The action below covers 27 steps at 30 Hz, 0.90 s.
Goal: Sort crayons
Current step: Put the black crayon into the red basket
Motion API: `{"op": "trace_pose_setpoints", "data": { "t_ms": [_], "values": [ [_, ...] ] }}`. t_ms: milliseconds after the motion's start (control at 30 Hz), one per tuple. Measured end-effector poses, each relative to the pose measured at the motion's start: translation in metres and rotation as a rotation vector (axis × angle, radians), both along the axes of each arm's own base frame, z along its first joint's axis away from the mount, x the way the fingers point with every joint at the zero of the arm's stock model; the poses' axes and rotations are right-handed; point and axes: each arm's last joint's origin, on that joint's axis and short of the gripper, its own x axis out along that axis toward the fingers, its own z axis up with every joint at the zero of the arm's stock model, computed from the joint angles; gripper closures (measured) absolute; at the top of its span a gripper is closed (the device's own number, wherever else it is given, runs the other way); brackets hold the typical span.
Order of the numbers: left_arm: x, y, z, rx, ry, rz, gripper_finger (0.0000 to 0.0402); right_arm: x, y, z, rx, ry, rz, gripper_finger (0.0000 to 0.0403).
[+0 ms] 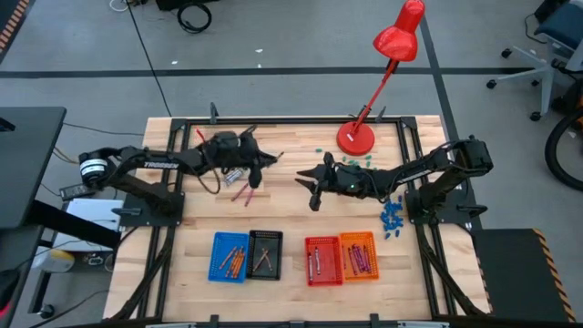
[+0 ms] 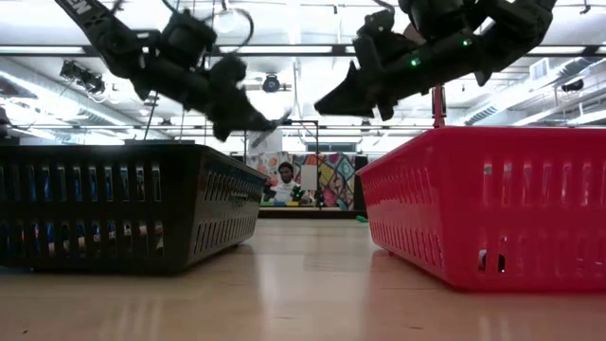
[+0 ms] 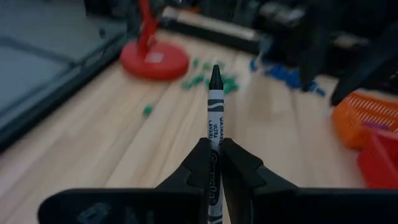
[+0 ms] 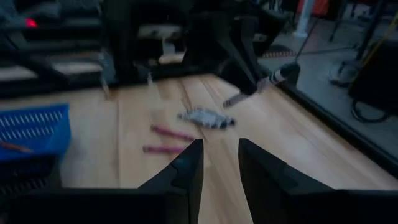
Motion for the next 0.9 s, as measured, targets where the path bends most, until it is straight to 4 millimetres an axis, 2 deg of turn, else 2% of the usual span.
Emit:
{"op": "trace_pose_setpoints", "data": {
  "t_ms": [200, 467, 667, 900],
  "values": [
    [0.014, -0.027, 0.017, 0.09, -0.158, -0.023, 0.0372, 0.001, -0.001, 0.003, 0.004, -0.037, 0.011, 0.0276],
    [0.022, -0.056, 0.034, 0.139, -0.348, -0.062, 0.0372, 0.002, -0.001, 0.01, -0.039, -0.097, 0.024, 0.0261],
    [0.031, -0.072, 0.035, 0.196, -0.451, -0.088, 0.0372, 0.003, 0.001, 0.014, -0.065, -0.129, 0.102, 0.026],
    [0.04, -0.074, 0.027, 0.207, -0.532, -0.083, 0.0372, 0.003, 0.002, 0.016, -0.075, -0.143, 0.132, 0.026]
  ]
}}
